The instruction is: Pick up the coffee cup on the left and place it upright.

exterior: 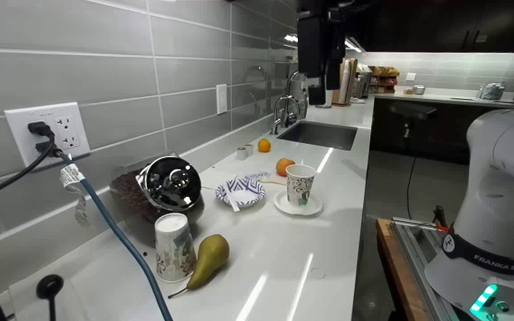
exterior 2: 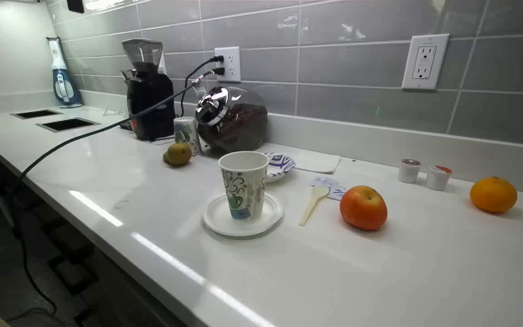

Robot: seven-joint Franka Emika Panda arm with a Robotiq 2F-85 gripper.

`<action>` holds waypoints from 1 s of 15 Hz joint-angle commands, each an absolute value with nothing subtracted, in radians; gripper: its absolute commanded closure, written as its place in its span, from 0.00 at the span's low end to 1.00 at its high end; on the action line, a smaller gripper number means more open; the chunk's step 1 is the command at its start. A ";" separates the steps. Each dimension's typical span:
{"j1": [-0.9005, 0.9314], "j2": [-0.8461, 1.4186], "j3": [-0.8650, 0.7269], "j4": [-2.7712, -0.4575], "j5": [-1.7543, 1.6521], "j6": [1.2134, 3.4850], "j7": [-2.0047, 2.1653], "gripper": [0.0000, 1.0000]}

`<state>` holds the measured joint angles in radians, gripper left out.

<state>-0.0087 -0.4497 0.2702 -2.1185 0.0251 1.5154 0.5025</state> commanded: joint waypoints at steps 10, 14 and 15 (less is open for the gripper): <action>0.007 -0.404 0.253 -2.093 0.030 1.556 0.530 0.00; 0.018 -0.290 0.252 -2.048 0.040 1.705 0.510 0.00; 0.028 -0.255 0.252 -2.037 0.027 1.745 0.478 0.00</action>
